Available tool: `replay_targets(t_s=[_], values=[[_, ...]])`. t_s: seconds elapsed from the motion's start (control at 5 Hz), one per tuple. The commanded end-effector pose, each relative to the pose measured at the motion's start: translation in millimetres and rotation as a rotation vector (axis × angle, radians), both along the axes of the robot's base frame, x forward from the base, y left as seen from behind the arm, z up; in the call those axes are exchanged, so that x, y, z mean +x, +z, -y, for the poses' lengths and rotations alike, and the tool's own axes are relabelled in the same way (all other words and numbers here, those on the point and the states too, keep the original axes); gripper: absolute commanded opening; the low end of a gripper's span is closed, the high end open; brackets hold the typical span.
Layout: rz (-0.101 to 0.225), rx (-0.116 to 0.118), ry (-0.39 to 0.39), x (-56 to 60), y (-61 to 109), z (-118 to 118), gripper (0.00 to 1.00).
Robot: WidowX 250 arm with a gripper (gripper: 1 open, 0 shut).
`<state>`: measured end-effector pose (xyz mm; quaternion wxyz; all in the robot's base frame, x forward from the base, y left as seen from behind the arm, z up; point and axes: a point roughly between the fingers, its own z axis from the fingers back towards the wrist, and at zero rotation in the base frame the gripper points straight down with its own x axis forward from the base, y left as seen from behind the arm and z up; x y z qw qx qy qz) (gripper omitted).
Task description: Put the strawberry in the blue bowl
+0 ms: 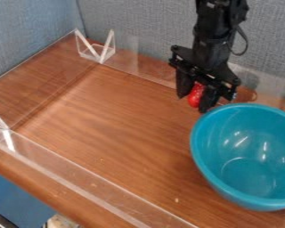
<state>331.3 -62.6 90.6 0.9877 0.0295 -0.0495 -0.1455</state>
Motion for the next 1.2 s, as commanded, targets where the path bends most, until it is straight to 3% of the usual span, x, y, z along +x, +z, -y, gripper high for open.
replay_targets(t_s=[0.0,1.0], values=[[0.095,-0.016,-0.027,0.4,33.1,8,0.0],[0.172,-0.002,-0.119,-14.4,59.1,31,0.0]])
